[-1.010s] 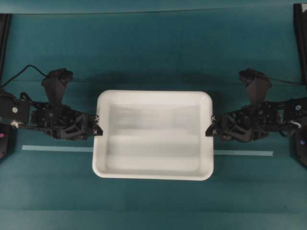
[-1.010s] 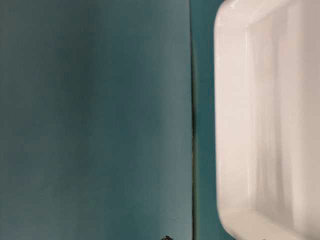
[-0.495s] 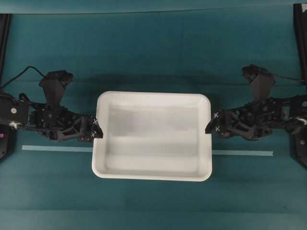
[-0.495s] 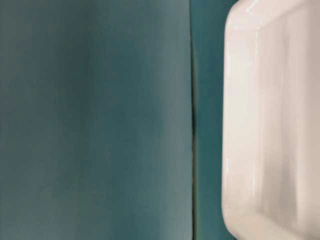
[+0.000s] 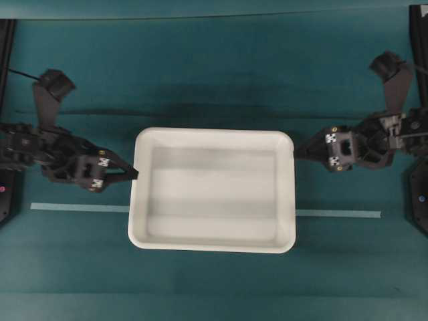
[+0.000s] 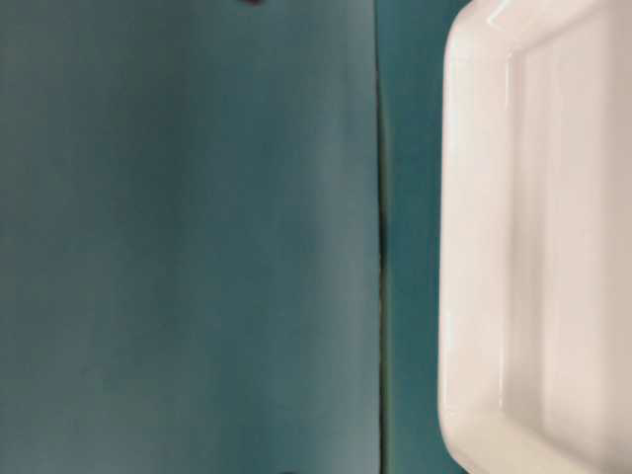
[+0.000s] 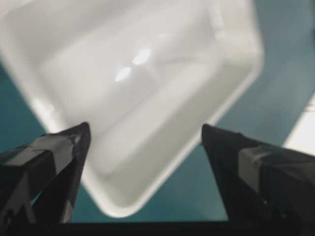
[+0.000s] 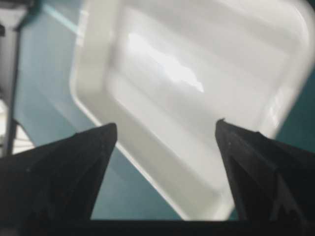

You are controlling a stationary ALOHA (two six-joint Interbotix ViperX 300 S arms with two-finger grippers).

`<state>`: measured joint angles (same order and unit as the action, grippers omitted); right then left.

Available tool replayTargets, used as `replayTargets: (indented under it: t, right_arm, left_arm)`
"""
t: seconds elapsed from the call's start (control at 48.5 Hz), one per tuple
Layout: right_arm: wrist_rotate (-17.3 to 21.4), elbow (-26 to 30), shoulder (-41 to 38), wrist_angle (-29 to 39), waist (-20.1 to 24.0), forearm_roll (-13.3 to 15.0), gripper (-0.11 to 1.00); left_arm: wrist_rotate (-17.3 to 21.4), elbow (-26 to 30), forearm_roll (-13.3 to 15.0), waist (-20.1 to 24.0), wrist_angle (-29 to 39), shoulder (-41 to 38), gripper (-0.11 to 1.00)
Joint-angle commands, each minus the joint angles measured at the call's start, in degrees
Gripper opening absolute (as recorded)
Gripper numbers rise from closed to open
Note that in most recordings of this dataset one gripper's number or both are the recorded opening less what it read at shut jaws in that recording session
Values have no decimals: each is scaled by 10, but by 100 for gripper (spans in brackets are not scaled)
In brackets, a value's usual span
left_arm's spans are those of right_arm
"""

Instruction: Lift the white case with both hands.

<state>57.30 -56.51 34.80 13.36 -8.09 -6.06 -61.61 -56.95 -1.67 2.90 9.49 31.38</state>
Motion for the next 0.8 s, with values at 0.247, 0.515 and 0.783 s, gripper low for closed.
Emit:
replayTargets:
  t: [0.247, 0.515, 0.783]
  right_arm:
    - [-137, 53, 50, -3, -3, 74, 87]
    - [-245, 51, 113, -3, -2, 75, 87]
    - [-343, 47, 177, 1, -1, 75, 87]
  left_arm:
    - [115, 22, -2, 4, 28, 111, 96]
    - [252, 29, -2, 4, 30, 193, 95]
    - [381, 36, -2, 4, 25, 251, 95]
